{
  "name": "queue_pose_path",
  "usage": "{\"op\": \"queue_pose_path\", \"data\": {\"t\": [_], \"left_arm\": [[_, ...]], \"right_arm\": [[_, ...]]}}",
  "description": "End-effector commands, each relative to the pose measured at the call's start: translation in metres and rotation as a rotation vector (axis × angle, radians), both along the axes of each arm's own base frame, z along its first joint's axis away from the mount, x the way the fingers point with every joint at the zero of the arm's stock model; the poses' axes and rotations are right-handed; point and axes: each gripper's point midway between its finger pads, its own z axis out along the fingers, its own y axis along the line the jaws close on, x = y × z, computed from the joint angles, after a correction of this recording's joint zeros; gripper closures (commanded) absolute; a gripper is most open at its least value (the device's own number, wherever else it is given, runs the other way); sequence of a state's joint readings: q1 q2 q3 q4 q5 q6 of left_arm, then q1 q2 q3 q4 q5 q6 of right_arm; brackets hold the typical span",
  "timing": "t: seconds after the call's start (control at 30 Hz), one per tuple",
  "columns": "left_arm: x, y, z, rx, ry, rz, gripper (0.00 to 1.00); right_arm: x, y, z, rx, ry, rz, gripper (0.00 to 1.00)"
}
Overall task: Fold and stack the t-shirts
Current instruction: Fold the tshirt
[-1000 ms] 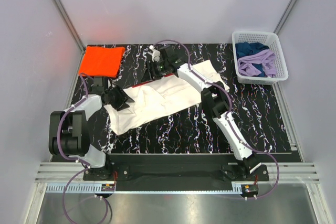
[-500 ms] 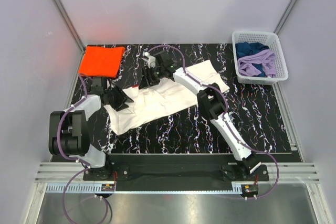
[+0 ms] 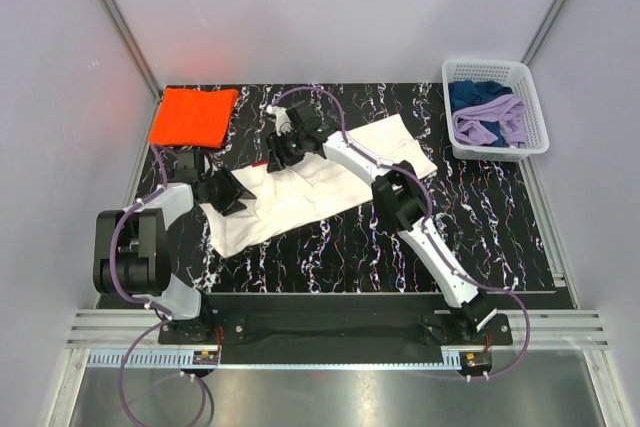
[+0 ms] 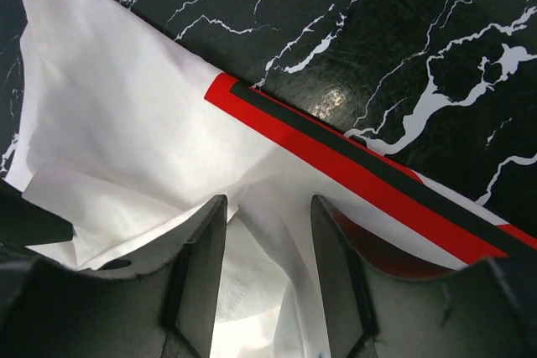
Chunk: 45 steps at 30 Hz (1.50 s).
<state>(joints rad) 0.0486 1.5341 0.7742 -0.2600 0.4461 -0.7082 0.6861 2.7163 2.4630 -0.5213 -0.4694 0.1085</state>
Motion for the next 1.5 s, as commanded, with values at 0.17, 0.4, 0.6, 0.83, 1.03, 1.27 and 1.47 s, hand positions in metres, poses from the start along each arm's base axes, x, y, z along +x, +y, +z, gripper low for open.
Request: {"op": "queue_pose_path", "data": {"t": [0.17,0.4,0.6,0.83,1.03,1.27,1.47], "left_arm": [[-0.004,0.009,-0.013,0.013,0.048,0.03,0.53],[-0.007,0.016,-0.024,0.015,0.082,0.064,0.54],[-0.01,0.02,-0.032,0.023,0.11,0.075,0.54],[-0.01,0.024,-0.038,0.038,0.136,0.075,0.54],[-0.011,0.026,-0.038,0.046,0.138,0.062,0.54],[-0.011,0.027,-0.038,0.057,0.139,0.039,0.53],[-0.008,0.016,-0.011,0.025,0.041,-0.049,0.44]], "right_arm": [[0.004,0.006,0.043,0.007,-0.093,-0.027,0.59],[-0.012,0.009,0.081,0.069,-0.097,0.001,0.67],[-0.024,-0.001,0.097,0.071,-0.103,0.005,0.73],[-0.043,-0.014,0.108,0.055,-0.069,0.02,0.75],[-0.069,-0.037,0.085,0.003,-0.025,0.034,0.71],[-0.089,-0.079,0.069,-0.096,-0.06,0.0,0.65],[-0.08,-0.121,0.073,-0.199,-0.1,-0.108,0.52]]}}
